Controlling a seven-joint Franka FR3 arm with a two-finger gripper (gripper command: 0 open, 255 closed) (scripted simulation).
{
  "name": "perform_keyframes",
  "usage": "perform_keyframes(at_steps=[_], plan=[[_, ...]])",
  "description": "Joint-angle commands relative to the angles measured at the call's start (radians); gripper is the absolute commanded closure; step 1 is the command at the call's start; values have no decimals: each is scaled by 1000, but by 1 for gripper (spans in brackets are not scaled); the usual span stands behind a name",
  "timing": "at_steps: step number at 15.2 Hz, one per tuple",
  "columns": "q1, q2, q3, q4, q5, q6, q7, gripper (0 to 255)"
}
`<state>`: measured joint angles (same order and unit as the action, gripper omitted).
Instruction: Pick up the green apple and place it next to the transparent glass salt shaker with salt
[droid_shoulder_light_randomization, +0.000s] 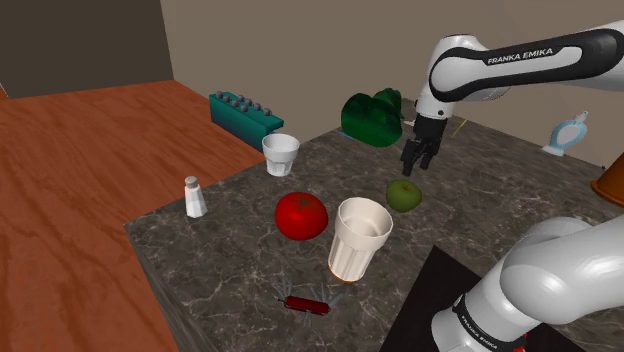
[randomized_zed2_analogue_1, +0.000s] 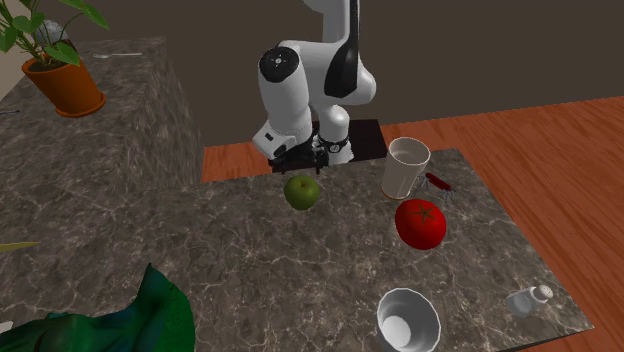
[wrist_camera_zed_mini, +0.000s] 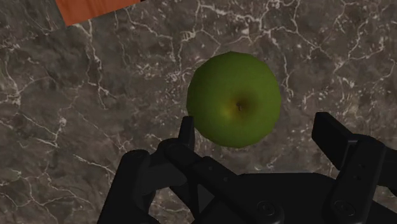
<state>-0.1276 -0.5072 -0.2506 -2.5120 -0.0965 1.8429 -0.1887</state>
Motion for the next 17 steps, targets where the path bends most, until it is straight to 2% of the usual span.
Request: perform_keyframes(at_steps=[1, 5, 13, 14, 17], plan=[[-3, 4, -6, -24, -4, 27, -4, 0], [-5, 15, -12, -79, -7, 93, -4, 0], [-5, 14, -12, -79, -7, 93, -4, 0], [-5, 14, -12, -79, -7, 93, -4, 255], [-5, 14, -12, -79, -7, 93, -4, 255]])
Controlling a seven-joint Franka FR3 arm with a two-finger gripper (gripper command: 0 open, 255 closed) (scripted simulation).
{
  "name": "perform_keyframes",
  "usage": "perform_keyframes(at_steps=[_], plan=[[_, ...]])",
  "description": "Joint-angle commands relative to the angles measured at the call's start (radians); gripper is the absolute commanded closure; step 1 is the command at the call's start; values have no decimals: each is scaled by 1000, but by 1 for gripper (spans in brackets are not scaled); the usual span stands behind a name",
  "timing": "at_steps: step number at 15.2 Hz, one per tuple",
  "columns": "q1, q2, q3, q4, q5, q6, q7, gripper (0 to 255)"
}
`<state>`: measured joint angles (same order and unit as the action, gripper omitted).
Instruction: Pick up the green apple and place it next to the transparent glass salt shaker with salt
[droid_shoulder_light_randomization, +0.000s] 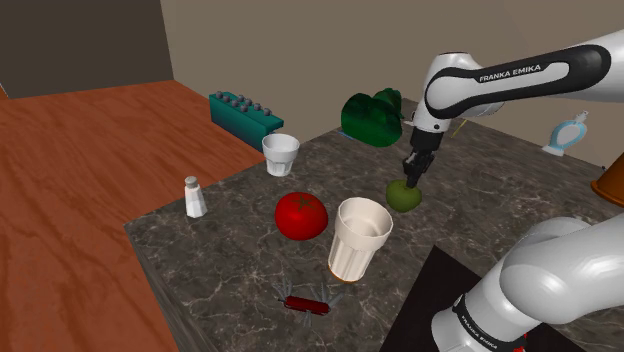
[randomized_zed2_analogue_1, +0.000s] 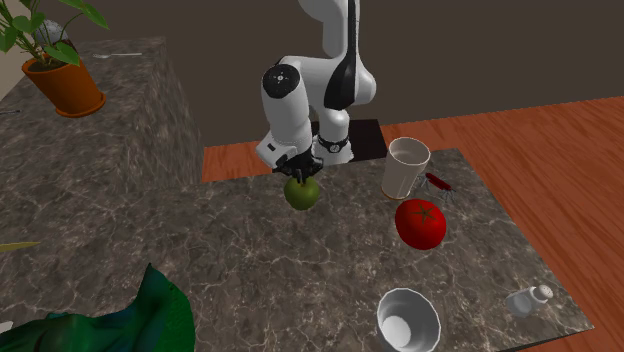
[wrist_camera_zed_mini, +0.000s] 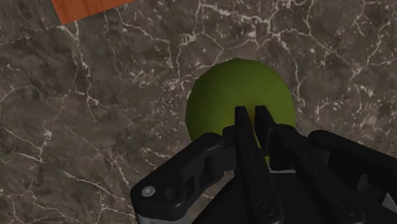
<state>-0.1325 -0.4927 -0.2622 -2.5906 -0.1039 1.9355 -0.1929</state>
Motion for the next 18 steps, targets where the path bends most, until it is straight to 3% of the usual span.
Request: perform_keyframes(at_steps=[1, 6, 18], plan=[[0, 0, 0, 0, 0, 0, 0, 255], [0, 0, 0, 0, 0, 0, 0, 255], [2, -54, 20, 124, 8, -177, 7, 255]])
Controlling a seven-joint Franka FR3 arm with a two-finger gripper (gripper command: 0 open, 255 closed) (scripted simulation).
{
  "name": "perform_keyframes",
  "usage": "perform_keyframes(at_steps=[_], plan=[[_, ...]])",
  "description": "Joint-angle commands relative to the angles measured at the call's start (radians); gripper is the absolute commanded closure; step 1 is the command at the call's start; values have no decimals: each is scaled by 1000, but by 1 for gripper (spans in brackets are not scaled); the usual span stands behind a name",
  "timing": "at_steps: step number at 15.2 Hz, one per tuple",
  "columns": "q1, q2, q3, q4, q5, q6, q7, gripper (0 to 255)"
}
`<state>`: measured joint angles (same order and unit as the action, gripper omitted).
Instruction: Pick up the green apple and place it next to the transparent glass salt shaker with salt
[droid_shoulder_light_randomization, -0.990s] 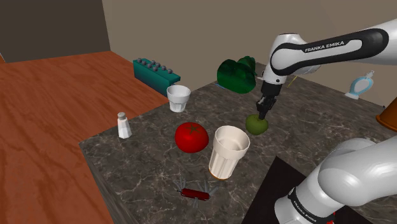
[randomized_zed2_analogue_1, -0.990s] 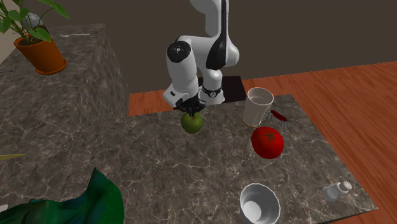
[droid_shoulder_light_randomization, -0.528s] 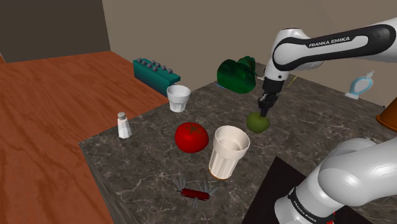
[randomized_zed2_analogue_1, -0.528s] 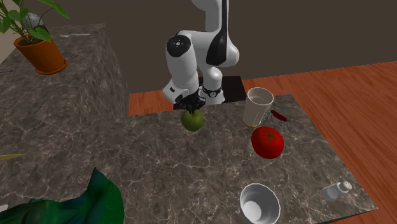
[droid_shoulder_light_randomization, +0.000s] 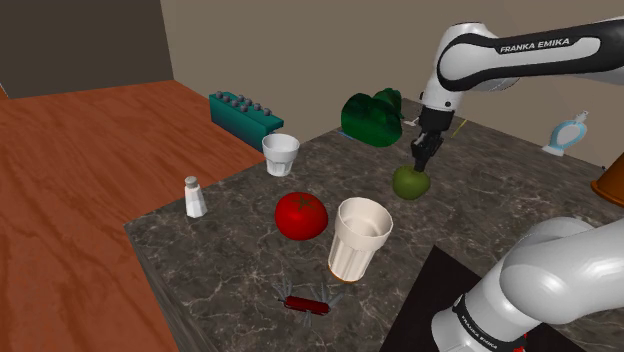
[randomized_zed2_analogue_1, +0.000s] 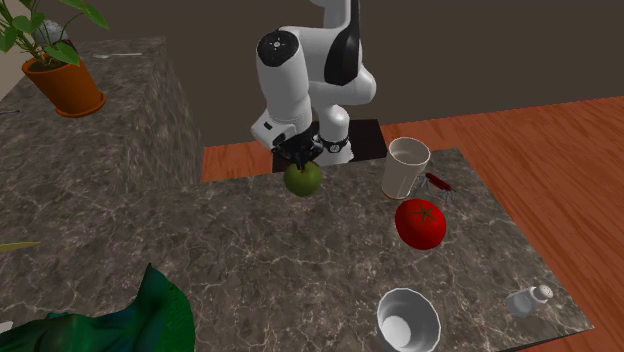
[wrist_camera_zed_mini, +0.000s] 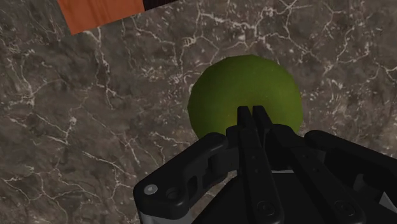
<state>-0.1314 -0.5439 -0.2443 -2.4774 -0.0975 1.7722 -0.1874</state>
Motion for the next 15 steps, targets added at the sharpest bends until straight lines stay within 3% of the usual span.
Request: perform_keyframes(at_steps=[1, 15], plan=[[1, -5, 3, 23, 2, -28, 1, 255], [7, -16, 21, 203, 14, -219, 4, 255]])
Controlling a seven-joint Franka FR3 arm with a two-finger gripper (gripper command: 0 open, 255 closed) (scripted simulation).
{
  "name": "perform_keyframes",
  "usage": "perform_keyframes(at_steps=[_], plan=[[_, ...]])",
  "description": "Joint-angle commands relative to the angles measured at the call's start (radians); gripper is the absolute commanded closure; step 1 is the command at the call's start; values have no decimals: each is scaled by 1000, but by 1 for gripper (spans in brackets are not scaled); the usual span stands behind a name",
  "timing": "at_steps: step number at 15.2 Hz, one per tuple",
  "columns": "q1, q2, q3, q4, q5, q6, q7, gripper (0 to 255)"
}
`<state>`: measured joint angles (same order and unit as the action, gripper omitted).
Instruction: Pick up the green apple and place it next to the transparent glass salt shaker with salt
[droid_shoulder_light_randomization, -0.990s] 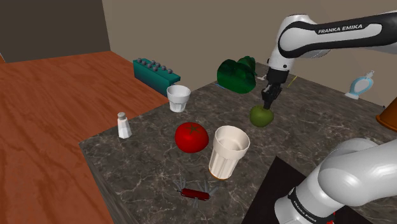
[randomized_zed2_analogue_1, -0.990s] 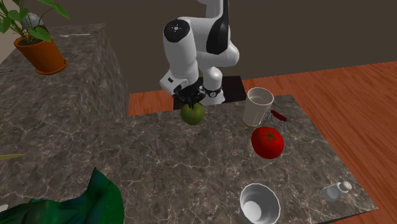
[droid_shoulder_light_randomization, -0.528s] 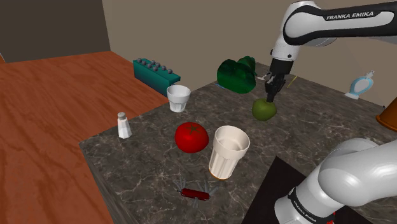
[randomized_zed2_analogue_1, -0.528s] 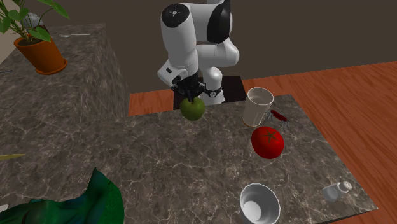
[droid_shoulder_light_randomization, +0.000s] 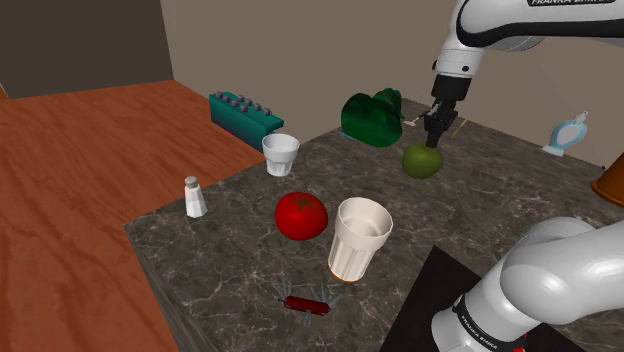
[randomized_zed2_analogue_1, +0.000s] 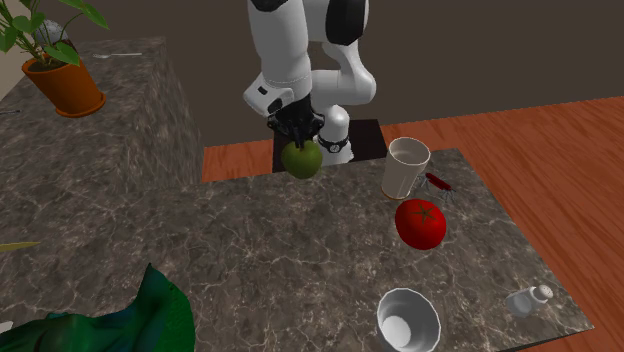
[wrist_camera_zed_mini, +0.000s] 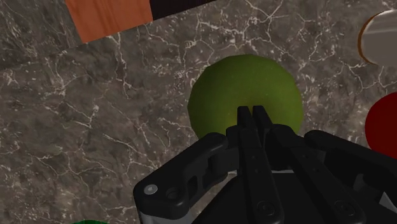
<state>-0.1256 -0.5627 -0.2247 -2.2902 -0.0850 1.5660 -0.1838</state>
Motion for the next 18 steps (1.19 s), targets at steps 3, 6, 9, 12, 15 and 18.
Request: perform_keyframes(at_steps=[3, 6, 9, 12, 15, 18], plan=[[3, 7, 4, 58, 4, -52, 1, 255], [4, 12, 7, 103, 7, -91, 1, 255], [14, 25, 25, 125, 22, -101, 23, 255], [42, 62, 74, 148, 63, -88, 89, 255], [69, 107, 120, 180, 100, -75, 153, 255], [95, 160, 165, 223, 133, -61, 215, 255]])
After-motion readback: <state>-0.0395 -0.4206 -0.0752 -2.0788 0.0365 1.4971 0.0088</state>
